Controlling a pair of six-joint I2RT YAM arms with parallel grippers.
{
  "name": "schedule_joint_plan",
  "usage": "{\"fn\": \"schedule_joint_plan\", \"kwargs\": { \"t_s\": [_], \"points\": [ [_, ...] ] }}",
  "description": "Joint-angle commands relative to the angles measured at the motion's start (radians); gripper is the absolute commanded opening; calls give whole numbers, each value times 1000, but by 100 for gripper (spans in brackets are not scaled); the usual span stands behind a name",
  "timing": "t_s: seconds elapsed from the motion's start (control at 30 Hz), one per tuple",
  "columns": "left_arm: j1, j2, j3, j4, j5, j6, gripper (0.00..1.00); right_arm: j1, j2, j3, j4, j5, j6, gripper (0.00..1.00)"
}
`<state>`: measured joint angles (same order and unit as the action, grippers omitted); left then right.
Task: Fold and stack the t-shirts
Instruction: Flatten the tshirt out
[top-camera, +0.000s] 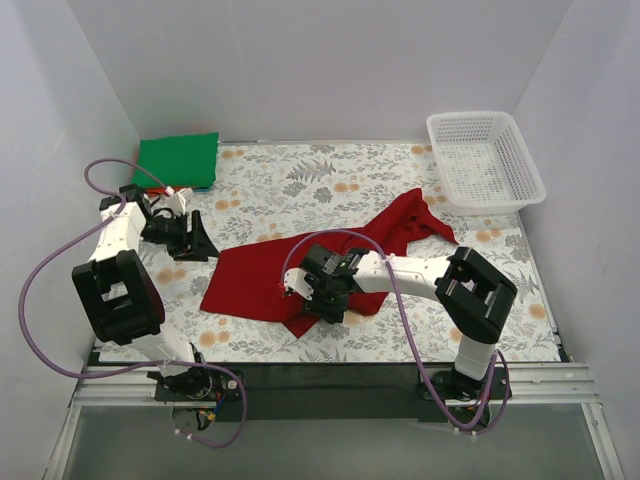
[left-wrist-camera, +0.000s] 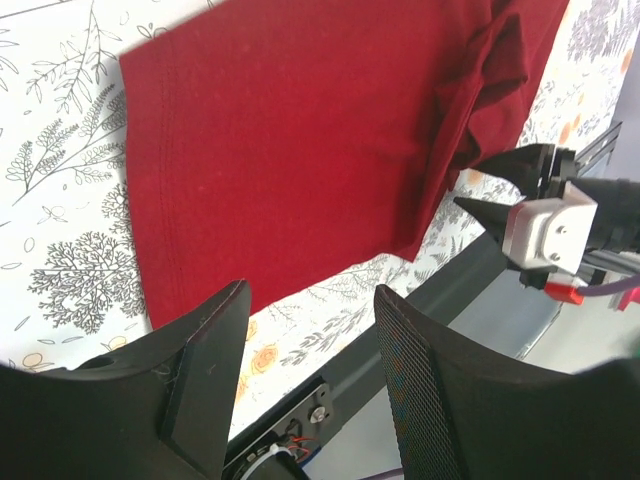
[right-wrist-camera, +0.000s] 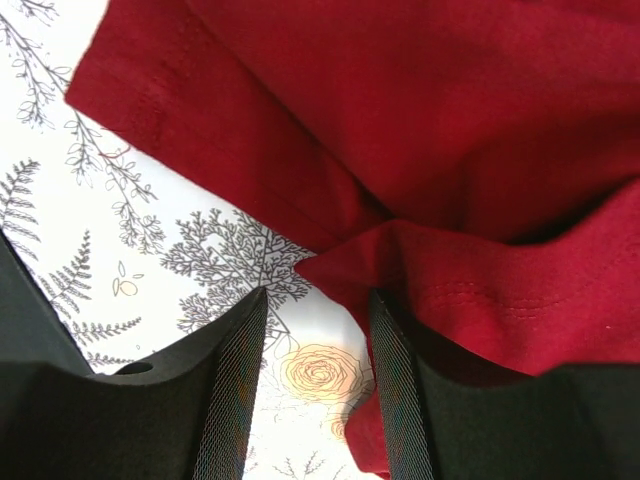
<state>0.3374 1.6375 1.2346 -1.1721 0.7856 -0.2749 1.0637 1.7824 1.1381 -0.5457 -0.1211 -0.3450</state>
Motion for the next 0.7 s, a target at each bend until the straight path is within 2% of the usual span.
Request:
{"fn": "schedule_joint_plan", "kwargs": {
  "t_s": [0.0, 0.23, 0.4, 0.5, 0.6, 0.63, 0.67],
  "points": [
    [3, -54, -3, 3, -16, 42, 52, 10, -9, 40, 21, 21, 20, 52],
    [2, -38, 11, 5, -22, 37, 52, 19, -28, 41, 18, 34, 28, 50],
    [2, -47, 0, 25, -75, 55, 52, 19, 35, 29, 46, 46, 28, 50],
    [2, -71, -32, 43, -143, 91, 52, 19, 64, 25, 50, 51, 32, 37],
    [2, -110, -75, 66, -210, 135, 52, 19, 66, 19, 47, 67, 35, 19],
    [3, -128, -89, 75, -224, 146, 51, 19, 58, 17, 44, 70, 37, 7],
    [2, -136, -112, 78, -236, 161, 51, 19, 51, 17, 41, 72, 37, 1]
  ]
}}
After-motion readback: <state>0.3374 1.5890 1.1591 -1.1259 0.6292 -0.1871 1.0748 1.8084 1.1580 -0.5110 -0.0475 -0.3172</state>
